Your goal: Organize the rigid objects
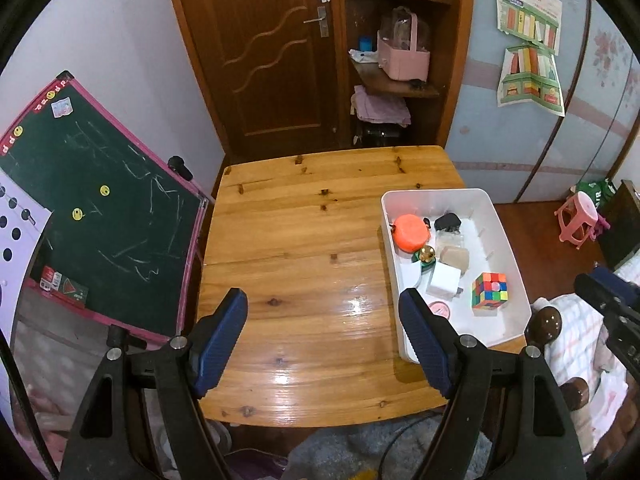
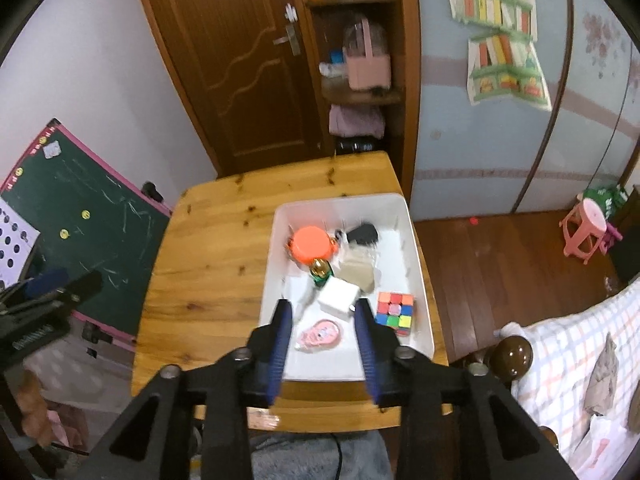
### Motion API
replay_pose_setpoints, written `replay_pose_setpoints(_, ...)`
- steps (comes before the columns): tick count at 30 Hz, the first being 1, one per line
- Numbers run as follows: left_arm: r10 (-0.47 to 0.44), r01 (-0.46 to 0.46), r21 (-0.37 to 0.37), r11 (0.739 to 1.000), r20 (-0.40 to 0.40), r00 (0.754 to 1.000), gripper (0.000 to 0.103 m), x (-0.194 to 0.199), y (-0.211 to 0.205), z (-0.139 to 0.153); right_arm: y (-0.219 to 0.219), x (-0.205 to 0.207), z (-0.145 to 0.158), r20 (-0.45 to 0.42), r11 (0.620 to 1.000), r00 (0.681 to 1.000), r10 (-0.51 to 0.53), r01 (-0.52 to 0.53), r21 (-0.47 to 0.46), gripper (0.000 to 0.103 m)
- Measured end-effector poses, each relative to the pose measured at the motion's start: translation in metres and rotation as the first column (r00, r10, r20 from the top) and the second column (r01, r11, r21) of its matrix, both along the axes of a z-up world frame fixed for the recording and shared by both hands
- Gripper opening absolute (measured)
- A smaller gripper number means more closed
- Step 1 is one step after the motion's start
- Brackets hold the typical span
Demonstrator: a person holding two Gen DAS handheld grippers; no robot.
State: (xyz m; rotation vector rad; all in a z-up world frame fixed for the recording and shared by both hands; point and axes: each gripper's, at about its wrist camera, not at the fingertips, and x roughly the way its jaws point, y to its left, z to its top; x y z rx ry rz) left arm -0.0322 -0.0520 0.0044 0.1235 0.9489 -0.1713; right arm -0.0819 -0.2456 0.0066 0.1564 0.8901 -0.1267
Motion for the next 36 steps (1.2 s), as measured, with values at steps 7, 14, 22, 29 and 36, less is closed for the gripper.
replay_pose_setpoints(7,0.033,-0.032,-0.021,0.999,0.034,0.999,0.081,-0.006,0.018,0.006,0.034,-0.009,0.016,0.08,0.998,0.997,0.023,-0.018,-0.054,0.039)
replay_pose_setpoints(14,0.122,-0.12,-0.075,0.99,0.031,0.992,0.081,-0.002,0.034,0.004,0.039,-0.003,0.017,0.085,0.998,0.995,0.05,-0.047,-0.028,0.04)
replay_pose_setpoints(22,0.151,-0.149,-0.066,0.987,0.024,0.988,0.081,-0.002,0.032,-0.001,0.038,0.005,0.012,0.043,0.998,0.997,0.062,-0.06,-0.033,0.04)
replay_pose_setpoints(29,0.147,-0.145,-0.069,0.987,0.018,0.989,0.081,-0.001,0.029,-0.002,0.043,0.003,0.019,0.069,0.994,0.995,0.072,-0.066,-0.085,0.04)
replay_pose_setpoints(36,0.132,-0.131,-0.062,0.989,0.015,0.991,0.081,0.0,0.025,-0.003,0.039,0.005,0.018,0.067,0.994,0.996,0.065,-0.058,-0.094,0.04)
